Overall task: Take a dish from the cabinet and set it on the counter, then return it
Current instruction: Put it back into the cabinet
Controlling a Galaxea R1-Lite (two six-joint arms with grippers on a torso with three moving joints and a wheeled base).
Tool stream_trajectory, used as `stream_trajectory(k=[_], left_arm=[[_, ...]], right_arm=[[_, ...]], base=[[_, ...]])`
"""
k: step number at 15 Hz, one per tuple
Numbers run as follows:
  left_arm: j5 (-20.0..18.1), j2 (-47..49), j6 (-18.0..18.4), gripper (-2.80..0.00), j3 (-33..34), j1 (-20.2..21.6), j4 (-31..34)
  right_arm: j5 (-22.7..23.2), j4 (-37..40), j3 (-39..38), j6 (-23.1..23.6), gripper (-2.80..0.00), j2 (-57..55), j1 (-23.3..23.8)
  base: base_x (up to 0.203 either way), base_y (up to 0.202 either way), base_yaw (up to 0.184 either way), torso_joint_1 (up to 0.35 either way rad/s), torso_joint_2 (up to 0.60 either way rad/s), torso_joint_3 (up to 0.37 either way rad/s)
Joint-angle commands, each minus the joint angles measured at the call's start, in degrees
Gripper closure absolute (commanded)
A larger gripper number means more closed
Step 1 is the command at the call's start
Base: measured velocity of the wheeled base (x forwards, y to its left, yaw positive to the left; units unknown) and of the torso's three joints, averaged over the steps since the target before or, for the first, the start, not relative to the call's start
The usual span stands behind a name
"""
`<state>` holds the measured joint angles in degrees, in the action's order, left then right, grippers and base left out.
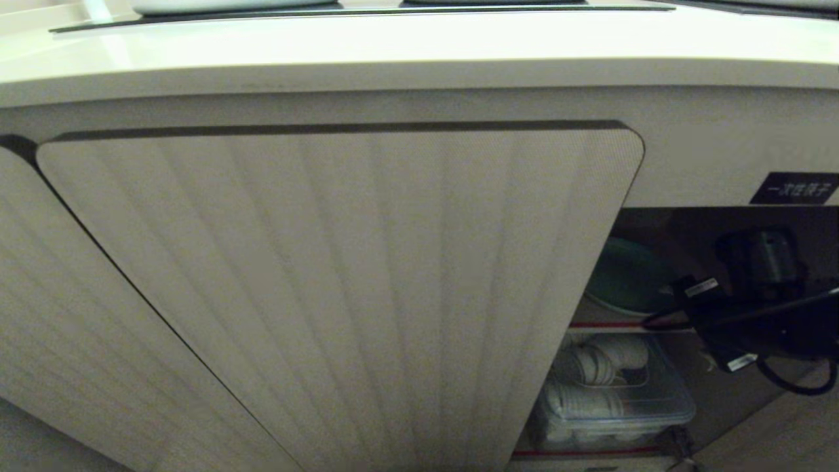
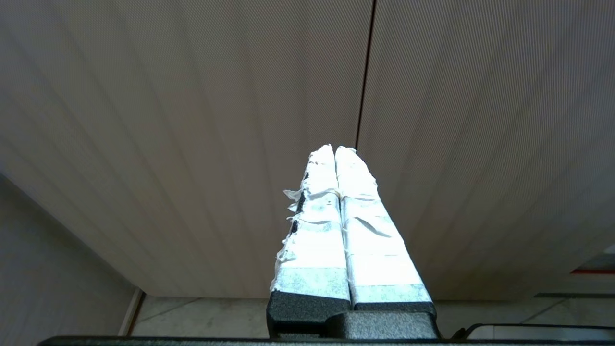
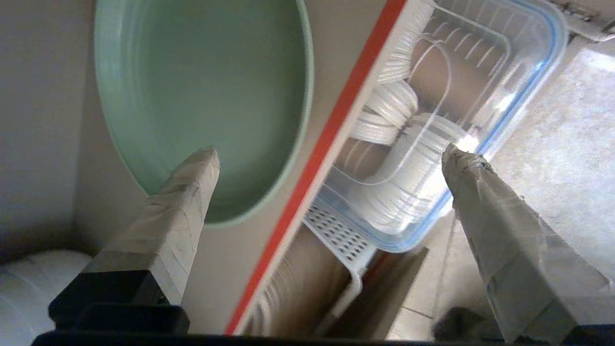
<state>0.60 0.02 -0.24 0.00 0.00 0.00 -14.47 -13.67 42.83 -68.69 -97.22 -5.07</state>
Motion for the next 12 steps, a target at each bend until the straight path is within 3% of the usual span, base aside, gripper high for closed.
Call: stream_trajectory(k=[1, 6, 12], left_arm=[[0.02, -0.02, -0.02, 0.00, 0.00, 0.00, 0.00], [0.02, -0.02, -0.02, 0.00, 0.00, 0.00, 0.00], [0.02, -0.02, -0.02, 0.00, 0.00, 0.00, 0.00]], right_arm=[[0.40, 0.03, -0.63, -0.31, -2.80, 1.76, -0.03], [1.37, -0.05, -2.96, 1.91, -2.80, 3.67, -0.03], [1.89, -0.20, -6.29, 10.20, -2.80, 6.18, 0.06]], base=[[0.000, 0.000, 0.000, 0.000, 0.00, 0.000], [0.000, 0.000, 0.000, 0.000, 0.00, 0.000], [0.000, 0.000, 0.000, 0.000, 0.00, 0.000]])
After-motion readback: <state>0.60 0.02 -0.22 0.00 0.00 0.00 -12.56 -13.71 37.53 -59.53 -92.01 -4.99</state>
